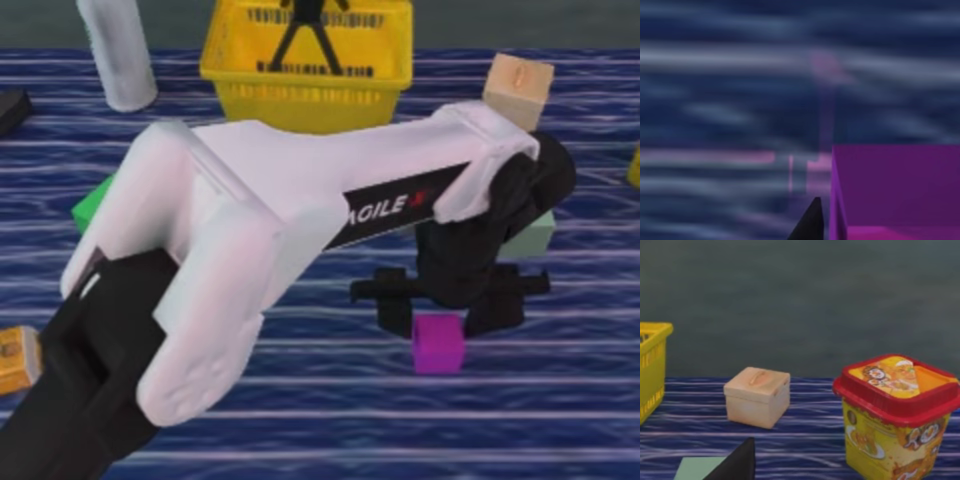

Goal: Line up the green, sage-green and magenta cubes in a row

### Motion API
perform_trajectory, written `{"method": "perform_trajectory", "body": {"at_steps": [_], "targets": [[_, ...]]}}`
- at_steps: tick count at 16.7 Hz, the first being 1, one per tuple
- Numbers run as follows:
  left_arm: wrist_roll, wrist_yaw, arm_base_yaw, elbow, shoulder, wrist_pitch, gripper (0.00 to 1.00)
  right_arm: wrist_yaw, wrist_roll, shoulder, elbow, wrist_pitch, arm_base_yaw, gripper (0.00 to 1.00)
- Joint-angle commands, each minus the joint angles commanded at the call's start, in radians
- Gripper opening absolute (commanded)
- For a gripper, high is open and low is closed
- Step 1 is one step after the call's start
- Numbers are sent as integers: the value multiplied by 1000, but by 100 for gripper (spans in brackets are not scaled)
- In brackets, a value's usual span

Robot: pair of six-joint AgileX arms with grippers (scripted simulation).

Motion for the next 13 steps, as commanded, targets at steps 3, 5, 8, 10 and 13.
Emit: {"method": "perform_trajectory", "body": {"at_steps": [3, 5, 8, 10, 13], "targets": [[0, 0, 0, 0, 0, 0, 100, 0, 0, 0, 0, 0, 0, 100], [0, 0, 0, 0, 0, 0, 100, 0, 0, 0, 0, 0, 0, 100], [0, 0, 0, 0, 0, 0, 100, 0, 0, 0, 0, 0, 0, 100], [0, 0, 0, 0, 0, 0, 100, 0, 0, 0, 0, 0, 0, 100], [-1, 0, 3, 18, 0, -18, 100, 0, 0, 0, 0, 0, 0, 100]]}}
